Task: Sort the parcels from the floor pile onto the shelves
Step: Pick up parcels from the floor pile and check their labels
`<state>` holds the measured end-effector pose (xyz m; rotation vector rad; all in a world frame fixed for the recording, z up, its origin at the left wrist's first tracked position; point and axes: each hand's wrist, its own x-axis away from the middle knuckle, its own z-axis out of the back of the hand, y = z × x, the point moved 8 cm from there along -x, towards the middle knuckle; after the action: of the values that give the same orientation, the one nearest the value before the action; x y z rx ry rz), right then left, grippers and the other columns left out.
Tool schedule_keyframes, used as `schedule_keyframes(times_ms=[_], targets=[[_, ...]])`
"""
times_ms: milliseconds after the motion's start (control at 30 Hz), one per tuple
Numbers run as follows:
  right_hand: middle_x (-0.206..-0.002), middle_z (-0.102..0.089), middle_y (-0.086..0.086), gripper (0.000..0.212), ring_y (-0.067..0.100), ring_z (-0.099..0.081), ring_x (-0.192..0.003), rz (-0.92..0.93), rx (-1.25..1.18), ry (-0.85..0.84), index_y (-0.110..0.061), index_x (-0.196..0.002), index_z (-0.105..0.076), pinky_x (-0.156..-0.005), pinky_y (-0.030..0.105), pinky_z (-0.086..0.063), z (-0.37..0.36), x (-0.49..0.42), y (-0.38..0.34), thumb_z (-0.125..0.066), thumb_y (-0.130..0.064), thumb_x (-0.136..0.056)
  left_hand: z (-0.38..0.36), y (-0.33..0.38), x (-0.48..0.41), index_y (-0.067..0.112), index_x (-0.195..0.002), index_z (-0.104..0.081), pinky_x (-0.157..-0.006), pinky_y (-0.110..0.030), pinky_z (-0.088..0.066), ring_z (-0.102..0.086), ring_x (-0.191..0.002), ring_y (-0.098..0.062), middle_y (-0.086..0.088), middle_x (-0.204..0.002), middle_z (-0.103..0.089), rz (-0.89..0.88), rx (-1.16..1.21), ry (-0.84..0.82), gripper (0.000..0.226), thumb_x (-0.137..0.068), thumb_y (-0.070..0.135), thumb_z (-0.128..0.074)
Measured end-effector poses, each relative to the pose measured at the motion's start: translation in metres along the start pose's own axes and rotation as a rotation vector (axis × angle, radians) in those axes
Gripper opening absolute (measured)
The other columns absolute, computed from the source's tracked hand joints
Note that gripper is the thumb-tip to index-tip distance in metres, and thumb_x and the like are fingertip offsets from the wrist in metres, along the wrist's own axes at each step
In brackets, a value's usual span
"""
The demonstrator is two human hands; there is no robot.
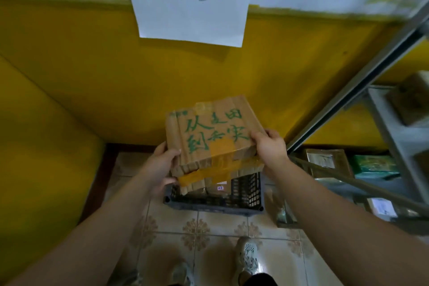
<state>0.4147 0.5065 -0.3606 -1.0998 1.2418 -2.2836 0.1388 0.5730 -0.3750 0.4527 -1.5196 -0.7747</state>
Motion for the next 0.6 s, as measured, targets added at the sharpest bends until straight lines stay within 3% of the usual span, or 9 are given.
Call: schedule_keyframes(times_ms=[67,133,233,333,433,500,567,600], targets=[[-0.117,-0.064,0.008,0.038,0.027,-0.061,-0.102,0.028,0.014,-0.018,-0.017,-0.124,-0.056,-0.090,0.047,-0.055,-0.003,0.022,-0.014,-0.066,-0.028,-0.089,0.017,0.011,0.022,0.029,-0.149,-0.027,-0.103,-0.057,-0.034,-0.048,-0.112,-0.023,0.002,-0.127,-0.048,-0.082,-0.002,0.019,0.053,-0.101,0.018,-0.046],[-0.122,-0.062,0.006,0.053,0.028,-0.061,-0.105,0.064,0.034,-0.050,-0.020,-0.130,-0.049,-0.089,0.047,-0.055,-0.006,0.045,-0.029,-0.069,-0.038,-0.084,0.033,0.022,0.043,0.032,-0.149,-0.025,-0.104,-0.056,-0.036,-0.047,-0.115,-0.023,0.004,-0.132,-0.046,-0.165,-0.025,0.031,0.057,-0.099,0.014,-0.047],[-0.131,-0.053,-0.004,0.074,0.029,-0.057,-0.117,0.141,0.067,-0.106,-0.028,-0.148,-0.035,-0.097,0.049,-0.052,-0.007,0.079,-0.053,-0.068,-0.051,-0.085,0.050,0.040,0.070,0.030,-0.149,-0.023,-0.078,-0.045,-0.052,-0.052,-0.108,-0.025,0.000,-0.130,-0.048,-0.248,-0.033,0.018,0.061,-0.098,0.006,-0.047],[-0.129,-0.061,0.004,0.058,0.026,-0.060,-0.113,0.264,0.161,-0.123,-0.020,-0.141,-0.044,-0.095,0.043,-0.052,-0.002,0.102,-0.078,-0.068,-0.038,-0.091,0.060,0.057,0.096,0.025,-0.148,-0.022,-0.064,-0.037,-0.050,-0.055,-0.100,-0.024,-0.006,-0.132,-0.049,-0.319,0.015,0.019,0.061,-0.097,0.004,-0.049],[-0.122,-0.059,0.006,0.059,0.024,-0.059,-0.106,0.279,0.131,-0.174,-0.014,-0.138,-0.041,-0.092,0.041,-0.052,0.008,0.116,-0.095,-0.072,-0.017,-0.089,0.068,0.072,0.119,0.022,-0.138,-0.034,-0.075,-0.040,-0.050,-0.055,-0.094,-0.015,-0.005,-0.128,-0.053,-0.394,0.039,0.074,0.042,-0.100,0.034,-0.048],[-0.126,-0.057,0.007,0.059,0.024,-0.058,-0.109,0.299,0.126,-0.205,-0.016,-0.134,-0.040,-0.095,0.046,-0.052,0.016,0.122,-0.106,-0.074,-0.015,-0.086,0.070,0.079,0.132,0.024,-0.138,-0.036,-0.097,-0.054,-0.042,-0.051,-0.114,-0.022,-0.004,-0.139,-0.048,-0.392,0.071,0.098,0.057,-0.096,0.061,-0.034],[-0.137,-0.053,0.007,0.060,0.027,-0.055,-0.117,0.282,0.029,-0.247,-0.016,-0.133,-0.042,-0.099,0.048,-0.048,0.024,0.128,-0.117,-0.070,-0.044,-0.088,0.066,0.077,0.146,0.031,-0.146,-0.035,-0.107,-0.061,-0.031,-0.041,-0.133,-0.027,-0.001,-0.145,-0.046,-0.302,0.099,0.081,0.092,-0.075,0.088,-0.023],[-0.142,-0.050,0.006,0.077,0.029,-0.051,-0.125,0.231,-0.031,-0.258,-0.014,-0.141,-0.042,-0.103,0.050,-0.043,0.029,0.131,-0.119,-0.059,-0.065,-0.086,0.064,0.076,0.151,0.034,-0.145,-0.038,-0.108,-0.063,-0.030,-0.040,-0.135,-0.029,-0.001,-0.144,-0.047,-0.278,0.109,0.066,0.103,-0.063,0.095,-0.022]])
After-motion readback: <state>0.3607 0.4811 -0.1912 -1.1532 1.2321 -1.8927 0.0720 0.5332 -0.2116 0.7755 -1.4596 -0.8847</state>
